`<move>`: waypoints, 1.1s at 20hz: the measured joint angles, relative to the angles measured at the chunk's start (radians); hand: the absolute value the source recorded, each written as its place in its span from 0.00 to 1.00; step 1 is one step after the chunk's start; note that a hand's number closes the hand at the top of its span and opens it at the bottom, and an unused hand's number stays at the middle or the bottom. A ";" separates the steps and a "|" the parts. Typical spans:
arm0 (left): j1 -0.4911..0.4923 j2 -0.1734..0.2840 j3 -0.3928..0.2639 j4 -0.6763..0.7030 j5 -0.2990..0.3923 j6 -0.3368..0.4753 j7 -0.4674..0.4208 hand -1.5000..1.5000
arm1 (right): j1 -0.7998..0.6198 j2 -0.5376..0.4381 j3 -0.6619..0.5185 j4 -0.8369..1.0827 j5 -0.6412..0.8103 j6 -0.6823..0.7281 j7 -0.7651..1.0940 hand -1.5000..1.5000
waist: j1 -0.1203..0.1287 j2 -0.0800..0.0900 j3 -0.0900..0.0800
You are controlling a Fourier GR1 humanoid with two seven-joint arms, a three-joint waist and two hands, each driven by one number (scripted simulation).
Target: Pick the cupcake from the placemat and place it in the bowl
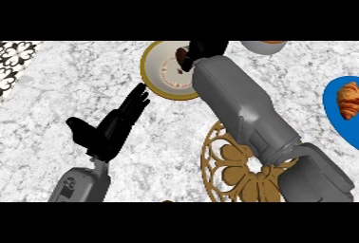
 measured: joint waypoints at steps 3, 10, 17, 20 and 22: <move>0.007 0.003 -0.001 0.000 0.003 -0.008 -0.001 0.50 | 0.029 0.003 -0.045 -0.032 -0.034 -0.123 -0.060 0.00 | -0.001 -0.002 0.001; 0.010 0.004 0.010 0.001 0.004 -0.002 0.007 0.50 | 0.098 0.002 -0.129 -0.223 -0.110 -0.447 -0.269 0.00 | -0.018 -0.014 0.003; 0.052 0.011 0.016 -0.011 0.004 -0.002 0.007 0.50 | 0.288 0.000 0.012 -0.553 -0.216 -0.600 -0.392 0.00 | -0.044 -0.038 0.001; 0.065 0.029 0.041 -0.007 0.015 -0.009 0.006 0.50 | 0.377 -0.001 0.123 -0.704 -0.209 -0.660 -0.380 0.00 | -0.066 -0.048 0.001; 0.075 0.034 0.053 -0.007 0.017 -0.006 0.004 0.50 | 0.436 -0.001 0.192 -0.799 -0.178 -0.683 -0.363 0.00 | -0.087 -0.056 0.000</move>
